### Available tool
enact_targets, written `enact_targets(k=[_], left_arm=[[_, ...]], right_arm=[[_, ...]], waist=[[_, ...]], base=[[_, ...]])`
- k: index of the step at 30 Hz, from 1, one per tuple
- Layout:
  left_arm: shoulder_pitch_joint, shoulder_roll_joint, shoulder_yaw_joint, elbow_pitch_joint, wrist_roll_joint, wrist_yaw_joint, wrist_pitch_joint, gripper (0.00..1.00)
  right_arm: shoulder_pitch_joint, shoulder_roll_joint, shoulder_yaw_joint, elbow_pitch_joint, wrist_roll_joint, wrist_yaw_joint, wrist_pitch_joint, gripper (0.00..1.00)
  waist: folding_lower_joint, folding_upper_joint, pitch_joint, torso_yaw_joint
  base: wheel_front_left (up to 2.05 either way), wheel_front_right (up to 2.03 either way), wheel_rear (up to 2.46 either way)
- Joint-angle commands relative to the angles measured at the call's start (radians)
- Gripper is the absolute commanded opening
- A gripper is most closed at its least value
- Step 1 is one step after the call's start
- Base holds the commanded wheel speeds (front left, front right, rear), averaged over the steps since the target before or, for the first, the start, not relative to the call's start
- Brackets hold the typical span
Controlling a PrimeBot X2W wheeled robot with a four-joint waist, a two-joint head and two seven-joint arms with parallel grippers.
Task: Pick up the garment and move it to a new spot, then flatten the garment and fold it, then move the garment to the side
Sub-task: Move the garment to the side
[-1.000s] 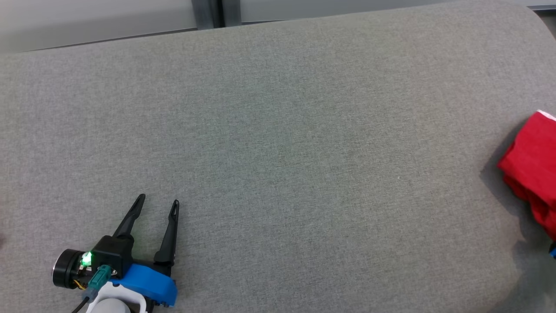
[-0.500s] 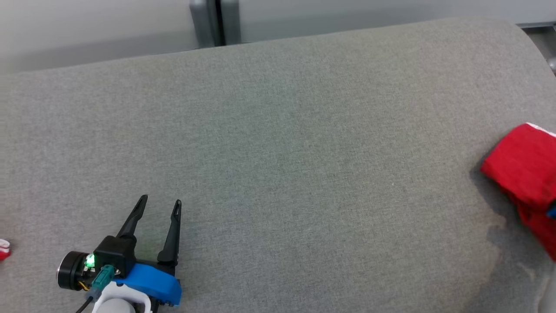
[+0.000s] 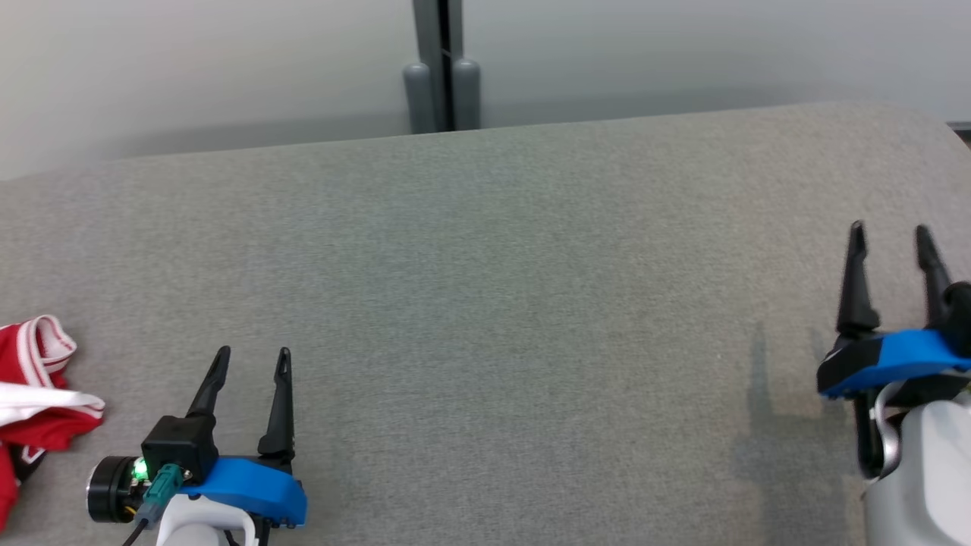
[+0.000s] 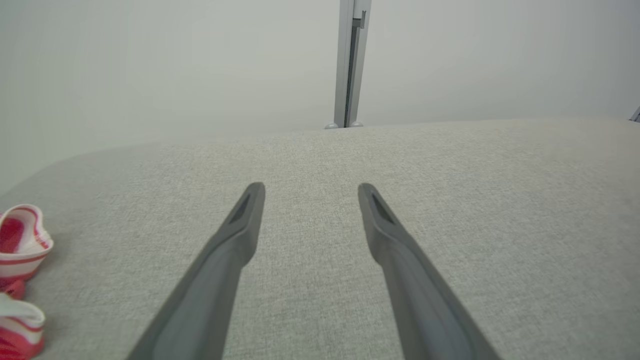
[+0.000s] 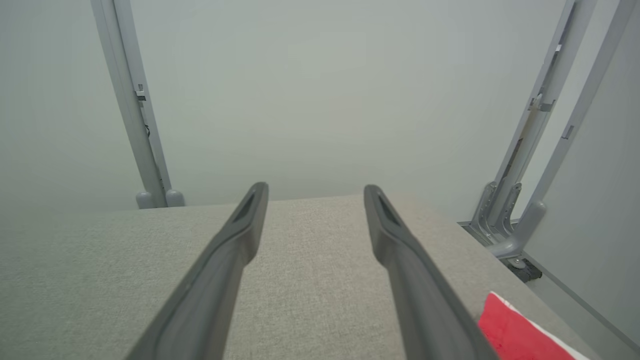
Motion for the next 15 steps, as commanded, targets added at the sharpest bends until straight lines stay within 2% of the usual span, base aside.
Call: enact_targets(k=[1,9,15], left_arm=[[-0.009,-0.003,0.019,0.006,0.013,0.01,-0.003,1.0],[0.001,-0.024,0.066,0.037,0.043,0.026,-0.003,1.0],[0.023,-0.036,0.09,0.061,0.057,0.035,-0.003,1.0]], right_arm=[[0.04,-0.002,0.035,-0.006,0.04,0.0,-0.003,1.0],[0.141,-0.003,0.174,-0.005,0.124,0.0,-0.003,1.0],[0.196,-0.002,0.225,-0.024,0.157,0.0,-0.003,1.0]], waist=[[0.0002,0.0001,-0.01,0.019],[0.0002,0.0001,-0.062,0.081],[0.0002,0.0001,-0.109,0.097]], base=[[0.0,0.0,0.0],[0.0,0.0,0.0],[0.0,0.0,0.0]])
